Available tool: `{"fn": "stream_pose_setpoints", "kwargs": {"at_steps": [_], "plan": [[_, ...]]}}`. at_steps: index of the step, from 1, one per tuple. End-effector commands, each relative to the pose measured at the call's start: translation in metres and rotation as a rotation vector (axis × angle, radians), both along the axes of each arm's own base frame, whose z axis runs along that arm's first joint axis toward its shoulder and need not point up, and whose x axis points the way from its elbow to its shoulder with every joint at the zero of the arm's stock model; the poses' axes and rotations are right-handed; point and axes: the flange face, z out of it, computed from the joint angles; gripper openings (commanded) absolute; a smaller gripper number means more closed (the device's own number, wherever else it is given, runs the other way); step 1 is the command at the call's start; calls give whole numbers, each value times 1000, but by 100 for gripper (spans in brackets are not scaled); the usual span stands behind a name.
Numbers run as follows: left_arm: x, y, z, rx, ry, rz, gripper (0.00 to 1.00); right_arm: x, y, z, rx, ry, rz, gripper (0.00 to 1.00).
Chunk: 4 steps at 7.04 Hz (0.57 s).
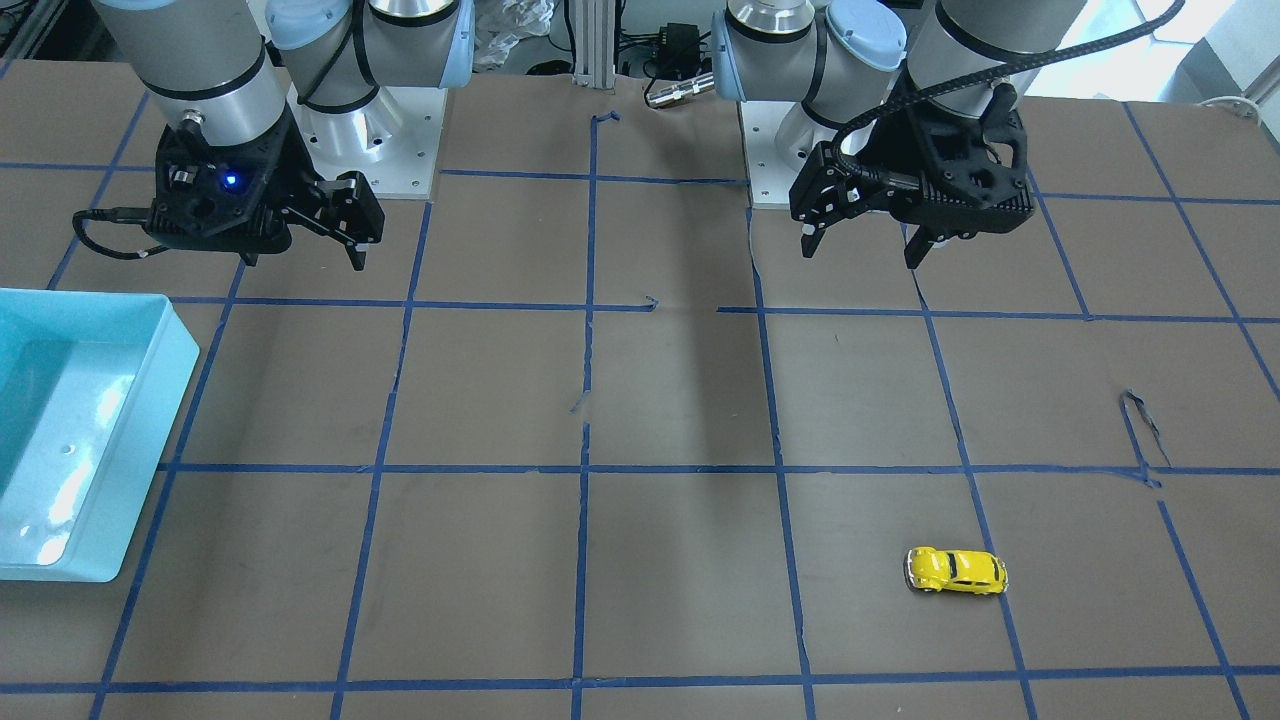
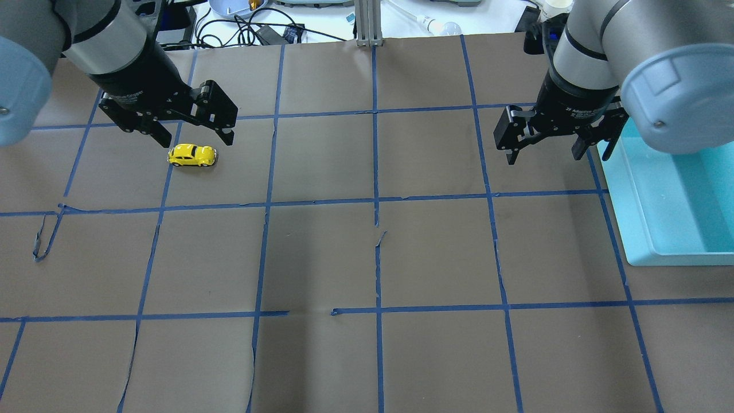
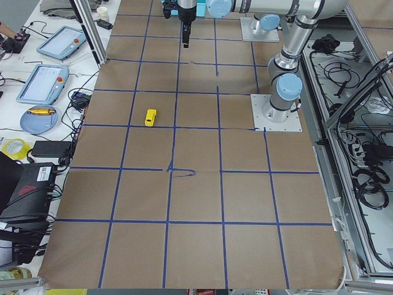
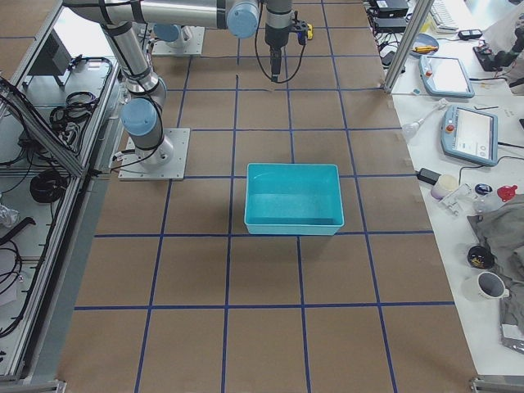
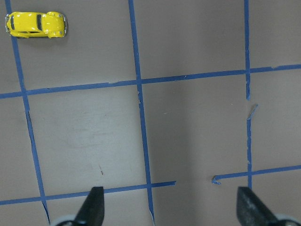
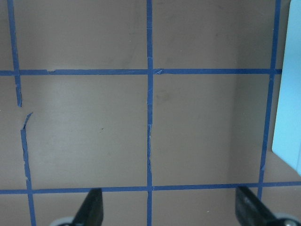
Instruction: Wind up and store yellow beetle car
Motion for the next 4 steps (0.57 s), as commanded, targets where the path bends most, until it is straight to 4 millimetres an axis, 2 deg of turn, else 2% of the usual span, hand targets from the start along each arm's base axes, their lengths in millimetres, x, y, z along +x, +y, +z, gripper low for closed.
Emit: {"fn": "stream_pose_setpoints", "kwargs": {"at_steps": [1, 4], "plan": [[0, -1, 1, -8, 0, 3, 100, 0, 0, 0, -1, 0, 1, 100], [1, -1, 1, -6, 2, 4, 100, 1, 0, 0, -1, -1, -1, 100]]}}
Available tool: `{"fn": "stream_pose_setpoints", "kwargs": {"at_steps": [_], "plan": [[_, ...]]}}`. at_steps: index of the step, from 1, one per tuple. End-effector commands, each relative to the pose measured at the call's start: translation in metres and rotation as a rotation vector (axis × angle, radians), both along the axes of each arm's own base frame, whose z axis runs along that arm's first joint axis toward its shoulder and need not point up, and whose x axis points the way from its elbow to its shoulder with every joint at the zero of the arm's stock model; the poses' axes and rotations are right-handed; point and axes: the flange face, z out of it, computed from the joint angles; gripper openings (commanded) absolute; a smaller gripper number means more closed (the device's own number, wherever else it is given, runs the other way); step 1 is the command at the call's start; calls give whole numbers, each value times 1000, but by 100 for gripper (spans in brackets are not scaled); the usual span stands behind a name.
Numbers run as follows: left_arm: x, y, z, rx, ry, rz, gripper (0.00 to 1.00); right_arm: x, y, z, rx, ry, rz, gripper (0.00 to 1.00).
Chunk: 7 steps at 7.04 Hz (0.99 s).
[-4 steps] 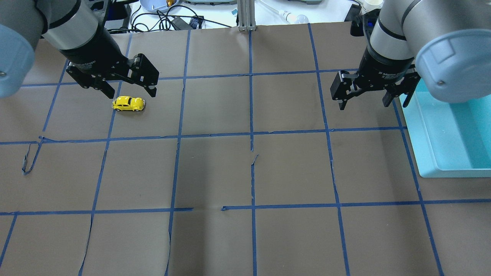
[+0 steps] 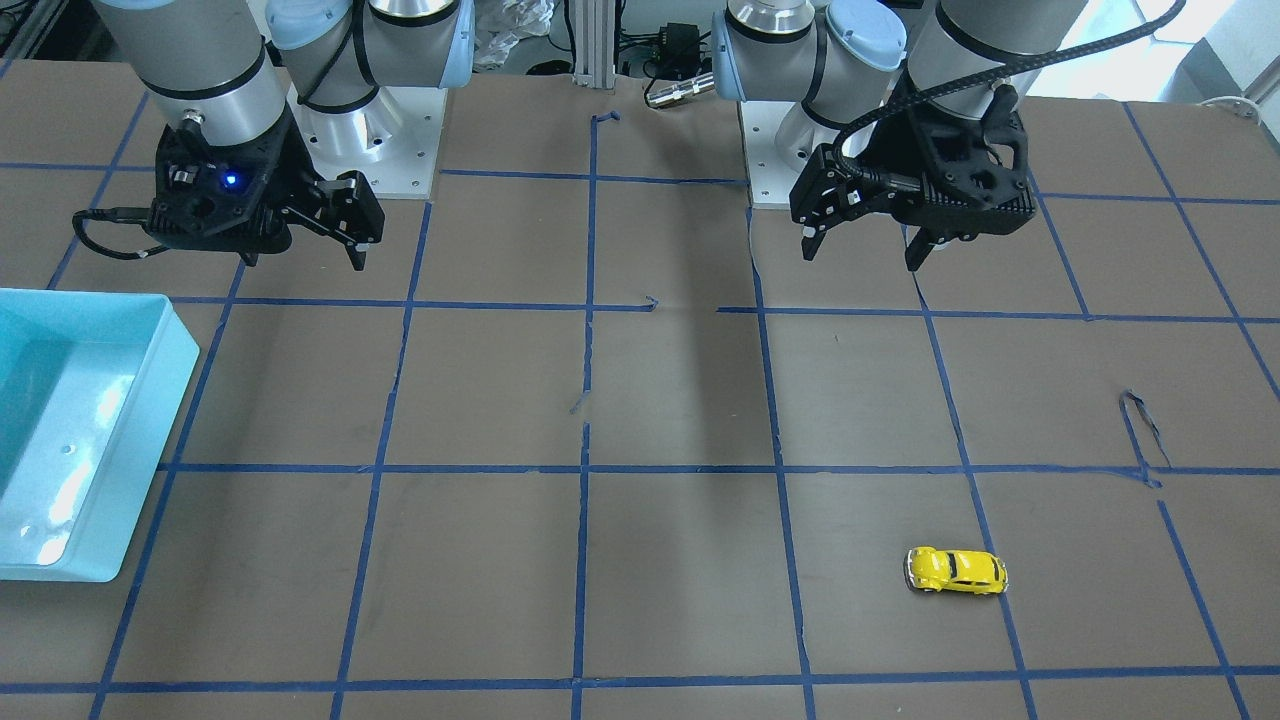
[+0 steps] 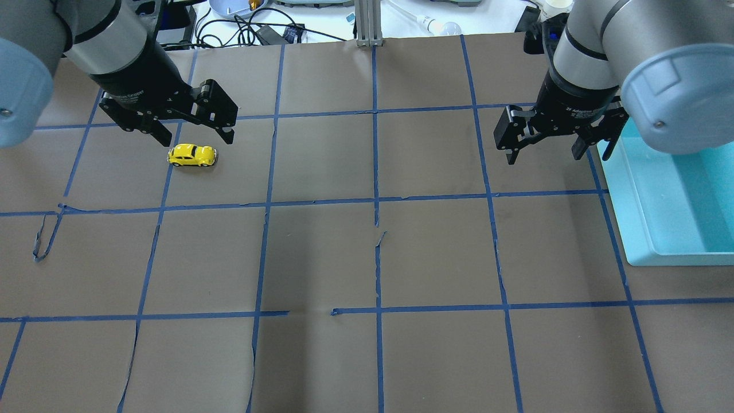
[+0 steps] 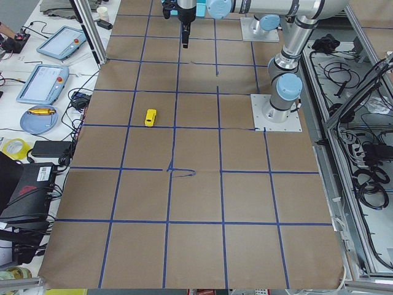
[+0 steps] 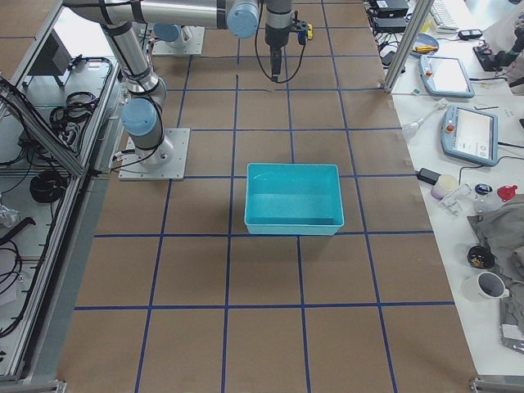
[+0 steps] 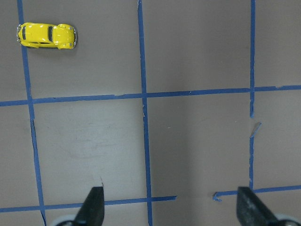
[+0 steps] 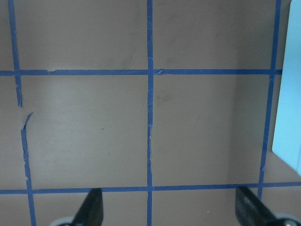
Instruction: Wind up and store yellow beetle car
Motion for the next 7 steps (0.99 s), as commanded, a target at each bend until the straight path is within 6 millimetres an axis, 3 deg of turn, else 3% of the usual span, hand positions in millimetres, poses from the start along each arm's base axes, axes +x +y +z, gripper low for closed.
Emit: {"fn": "stream_pose_setpoints", "kwargs": {"at_steps": [1, 7], "plan": [[0, 0, 3, -5, 1, 3, 100, 1, 0, 1, -3, -5, -3, 100], [-1, -5, 2, -47, 3, -9, 100, 0, -1, -1, 0, -3, -12, 100]]}}
